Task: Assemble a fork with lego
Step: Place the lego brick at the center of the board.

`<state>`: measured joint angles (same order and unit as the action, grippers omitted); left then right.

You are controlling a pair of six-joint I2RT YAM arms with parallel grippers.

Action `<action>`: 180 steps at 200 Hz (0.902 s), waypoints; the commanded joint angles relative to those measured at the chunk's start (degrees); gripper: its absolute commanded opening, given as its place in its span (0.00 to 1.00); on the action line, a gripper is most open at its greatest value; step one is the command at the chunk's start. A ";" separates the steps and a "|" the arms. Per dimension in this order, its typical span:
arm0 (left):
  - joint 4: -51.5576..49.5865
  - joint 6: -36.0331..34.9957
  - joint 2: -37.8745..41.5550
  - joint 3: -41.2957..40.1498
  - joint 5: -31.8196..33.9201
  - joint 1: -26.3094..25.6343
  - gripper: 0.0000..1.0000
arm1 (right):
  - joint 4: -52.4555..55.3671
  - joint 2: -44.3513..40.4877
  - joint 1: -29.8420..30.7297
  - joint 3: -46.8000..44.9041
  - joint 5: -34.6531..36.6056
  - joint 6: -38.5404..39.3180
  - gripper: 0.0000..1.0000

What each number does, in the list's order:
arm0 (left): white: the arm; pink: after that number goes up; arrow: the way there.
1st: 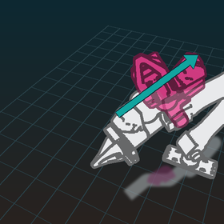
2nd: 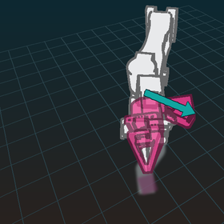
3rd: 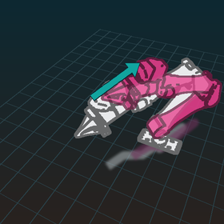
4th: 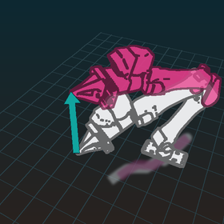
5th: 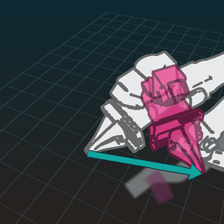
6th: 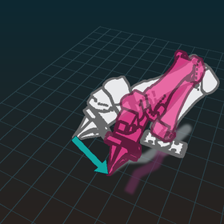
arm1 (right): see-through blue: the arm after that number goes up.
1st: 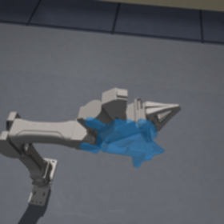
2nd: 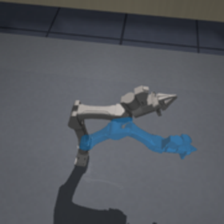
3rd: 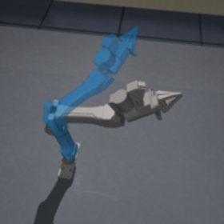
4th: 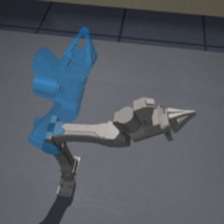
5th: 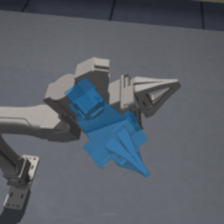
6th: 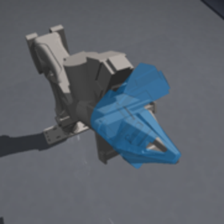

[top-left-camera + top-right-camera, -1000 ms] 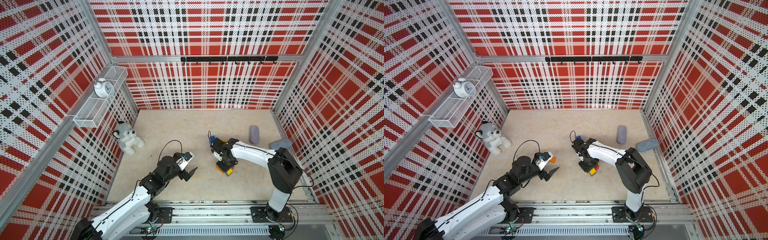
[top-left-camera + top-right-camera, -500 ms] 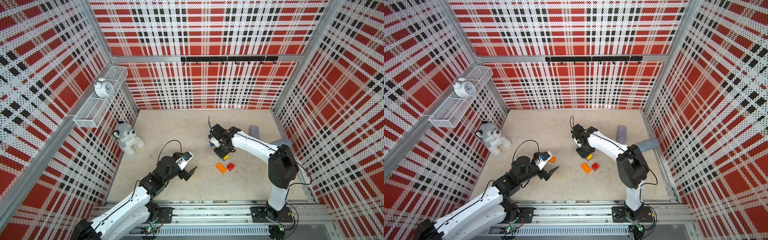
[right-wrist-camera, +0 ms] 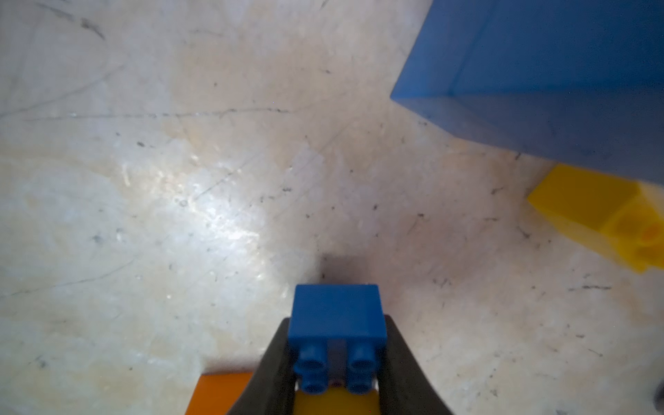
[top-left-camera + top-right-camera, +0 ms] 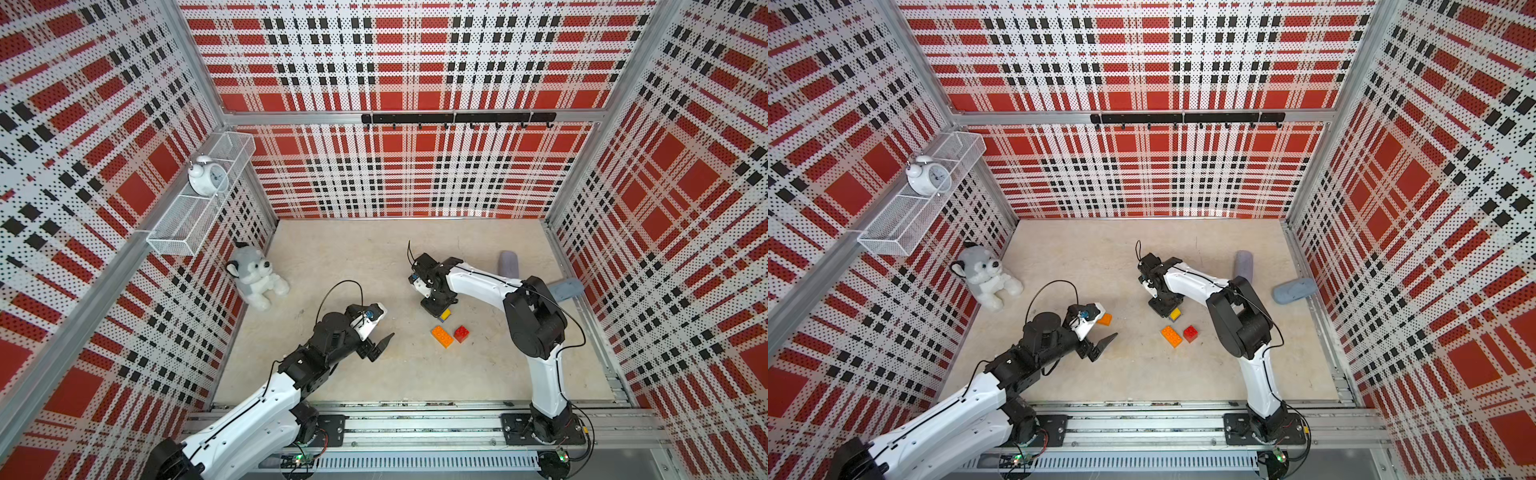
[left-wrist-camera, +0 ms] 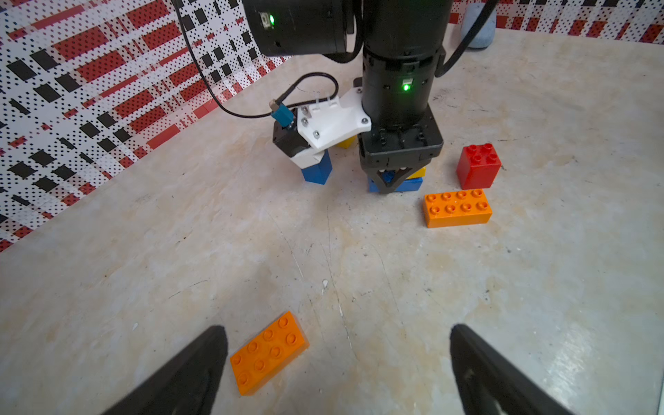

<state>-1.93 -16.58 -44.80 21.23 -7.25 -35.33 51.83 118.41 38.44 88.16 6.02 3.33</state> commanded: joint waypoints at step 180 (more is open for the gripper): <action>0.26 -0.47 -0.65 0.91 -0.04 0.35 0.98 | 5.64 -7.16 -1.65 -0.45 -1.22 -0.08 0.48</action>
<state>-1.96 -16.69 -45.39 21.23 -7.25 -35.29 55.53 112.20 37.50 86.76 4.40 3.53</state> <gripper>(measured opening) 0.985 0.492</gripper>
